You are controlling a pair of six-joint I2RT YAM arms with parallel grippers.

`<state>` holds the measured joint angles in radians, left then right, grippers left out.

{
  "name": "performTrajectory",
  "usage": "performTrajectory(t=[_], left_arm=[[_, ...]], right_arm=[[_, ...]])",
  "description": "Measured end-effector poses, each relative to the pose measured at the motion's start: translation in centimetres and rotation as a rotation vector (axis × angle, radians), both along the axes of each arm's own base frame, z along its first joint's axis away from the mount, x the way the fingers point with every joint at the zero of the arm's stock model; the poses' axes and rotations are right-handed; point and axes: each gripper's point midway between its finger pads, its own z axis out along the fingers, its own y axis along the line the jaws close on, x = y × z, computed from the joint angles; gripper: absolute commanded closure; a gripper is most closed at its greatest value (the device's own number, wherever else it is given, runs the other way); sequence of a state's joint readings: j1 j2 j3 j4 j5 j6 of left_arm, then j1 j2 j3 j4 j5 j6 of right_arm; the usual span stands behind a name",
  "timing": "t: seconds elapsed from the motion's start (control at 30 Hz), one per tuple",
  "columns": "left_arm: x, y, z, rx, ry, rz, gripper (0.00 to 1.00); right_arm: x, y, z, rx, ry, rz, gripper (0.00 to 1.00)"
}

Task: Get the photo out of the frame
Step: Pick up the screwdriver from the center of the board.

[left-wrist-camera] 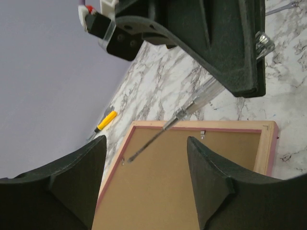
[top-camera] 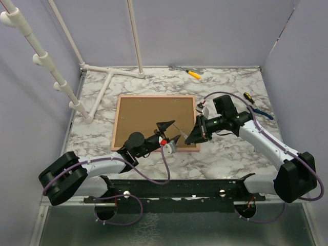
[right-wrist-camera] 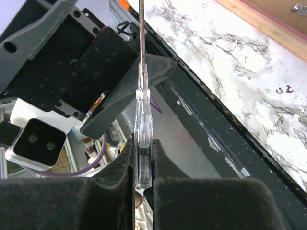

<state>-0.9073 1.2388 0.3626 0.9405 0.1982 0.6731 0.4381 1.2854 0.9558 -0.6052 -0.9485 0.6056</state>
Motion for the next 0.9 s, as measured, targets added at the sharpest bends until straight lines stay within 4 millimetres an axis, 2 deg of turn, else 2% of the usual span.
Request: performTrajectory(t=[0.2, 0.43, 0.7, 0.77, 0.8, 0.83, 0.87, 0.9], left_arm=[[-0.3, -1.2, 0.9, 0.029, -0.059, -0.064, 0.41], [-1.2, -2.1, -0.2, 0.116, -0.069, -0.137, 0.53], [-1.1, -2.5, -0.6, 0.184, -0.094, -0.161, 0.80], [-1.0, -2.6, -0.5, 0.193, -0.102, -0.164, 0.90], [-1.0, -2.7, -0.6, 0.200, -0.106, -0.165, 0.99], [-1.0, -2.8, -0.8, 0.211, -0.111, -0.168, 1.00], [-1.0, -2.8, -1.0, 0.219, -0.115, -0.170, 1.00], [-1.1, -2.8, -1.3, 0.235, -0.122, -0.175, 1.00]], right_arm=[[0.1, 0.4, -0.1, 0.020, 0.038, -0.002, 1.00], [0.3, 0.7, 0.1, 0.042, 0.049, -0.005, 1.00], [0.2, 0.7, 0.0, 0.049, 0.068, -0.005, 0.99], [0.2, 0.7, -0.1, 0.049, 0.070, -0.005, 0.95], [0.2, 0.7, -0.1, 0.049, 0.074, -0.007, 0.93], [0.2, 0.7, -0.1, 0.048, 0.079, -0.010, 0.90], [0.2, 0.7, -0.1, 0.046, 0.087, -0.016, 0.81], [0.2, 0.6, -0.2, 0.044, 0.095, -0.020, 0.68]])
